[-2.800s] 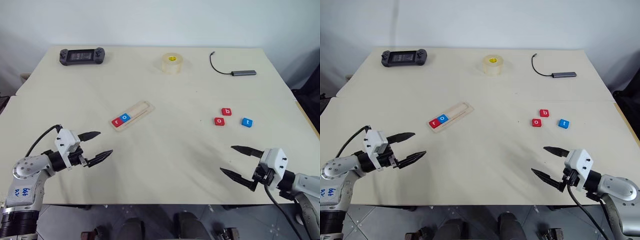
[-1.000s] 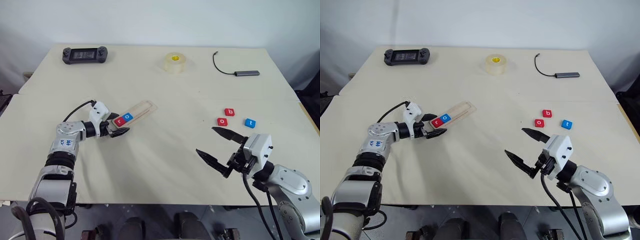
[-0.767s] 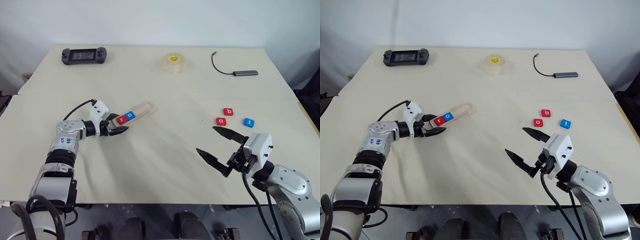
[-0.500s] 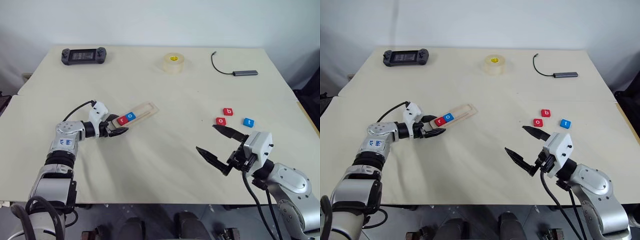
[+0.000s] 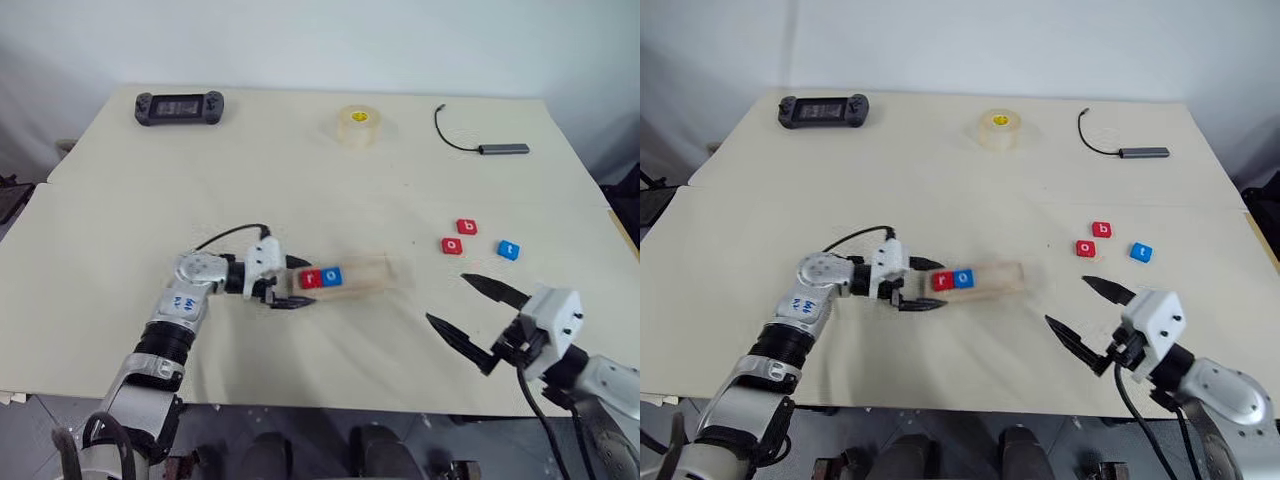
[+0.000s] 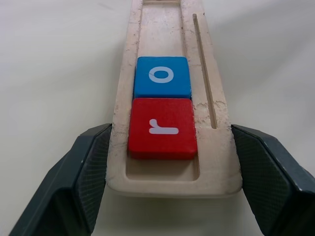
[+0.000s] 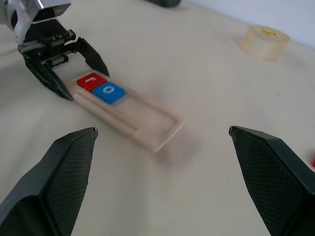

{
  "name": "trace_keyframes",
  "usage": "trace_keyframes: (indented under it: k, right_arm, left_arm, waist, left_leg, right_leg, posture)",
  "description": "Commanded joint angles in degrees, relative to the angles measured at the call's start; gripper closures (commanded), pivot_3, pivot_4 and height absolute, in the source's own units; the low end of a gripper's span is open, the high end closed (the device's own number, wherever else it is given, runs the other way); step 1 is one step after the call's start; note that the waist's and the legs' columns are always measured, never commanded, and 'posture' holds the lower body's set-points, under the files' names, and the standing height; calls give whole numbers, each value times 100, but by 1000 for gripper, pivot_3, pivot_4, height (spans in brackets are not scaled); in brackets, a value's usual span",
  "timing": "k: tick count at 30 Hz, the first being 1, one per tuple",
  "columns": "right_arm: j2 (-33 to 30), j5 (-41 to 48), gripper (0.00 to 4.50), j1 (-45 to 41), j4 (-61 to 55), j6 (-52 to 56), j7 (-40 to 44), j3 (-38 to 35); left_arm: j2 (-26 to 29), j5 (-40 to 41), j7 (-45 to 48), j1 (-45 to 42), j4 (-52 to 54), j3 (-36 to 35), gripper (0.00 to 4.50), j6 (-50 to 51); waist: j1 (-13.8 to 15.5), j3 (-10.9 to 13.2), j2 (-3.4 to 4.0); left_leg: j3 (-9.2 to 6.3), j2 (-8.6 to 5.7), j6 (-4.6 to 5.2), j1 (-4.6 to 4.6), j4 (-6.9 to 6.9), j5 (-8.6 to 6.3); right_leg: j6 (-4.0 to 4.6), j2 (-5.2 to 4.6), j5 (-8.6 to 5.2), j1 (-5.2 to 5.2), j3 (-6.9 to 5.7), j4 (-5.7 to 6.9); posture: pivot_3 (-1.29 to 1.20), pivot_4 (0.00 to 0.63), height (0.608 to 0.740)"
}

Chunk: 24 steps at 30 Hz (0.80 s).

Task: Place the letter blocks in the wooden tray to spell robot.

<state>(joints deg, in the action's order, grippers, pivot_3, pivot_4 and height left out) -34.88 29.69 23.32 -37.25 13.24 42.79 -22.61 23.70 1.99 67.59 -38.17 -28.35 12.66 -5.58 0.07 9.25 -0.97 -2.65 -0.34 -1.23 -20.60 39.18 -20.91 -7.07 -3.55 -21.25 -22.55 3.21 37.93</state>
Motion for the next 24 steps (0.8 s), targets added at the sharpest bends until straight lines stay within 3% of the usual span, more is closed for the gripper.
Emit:
trace_keyframes:
  k: [1, 9, 20, 22, 24]
  right_arm:
    - [116, 119, 0, 549, -373, -230, 96, -540]
    - [505, 252, 0, 1835, -645, -503, 324, -1233]
    - [511, 229, 0, 1814, -552, -580, 302, -1147]
    - [472, 230, 0, 1748, -506, -566, 323, -1143]
    - [457, 221, 0, 1713, -463, -566, 350, -1143]
  left_arm:
    - [-208, -212, -50, -74, 314, 385, 1102, 367]
    - [-399, -297, -49, -415, 68, 589, 1102, 633]
    - [-112, -254, 80, -553, -171, 528, 1102, 888]
    - [-143, -168, 113, -551, -198, 492, 367, 828]
    - [-213, -106, 9, -576, -270, 404, 27, 733]
  waist:
    - [7, -1, 2]
    - [72, -1, 2]
    - [-2, -1, 1]
    - [-14, 0, 2]
    - [-5, 0, 2]
  left_leg:
    - [4, -1, 1, 6, 0, 0]
    - [11, -10, 17, 15, 0, 4]
    - [8, -5, 18, 18, -1, 7]
    - [8, -4, 17, 18, -2, 8]
    - [7, -4, 17, 18, -2, 8]
  right_leg:
    - [-2, 1, 1, 6, 1, 0]
    - [-19, 1, 10, 15, 11, -5]
    - [-19, 2, 10, 16, 12, -3]
    - [-19, 2, 10, 16, 15, -3]
    - [-19, 2, 10, 15, 15, -3]
  posture:
    - [0, 150, 740]
    - [0, 150, 740]
    - [0, 150, 740]
    - [0, 150, 740]
    - [0, 150, 740]
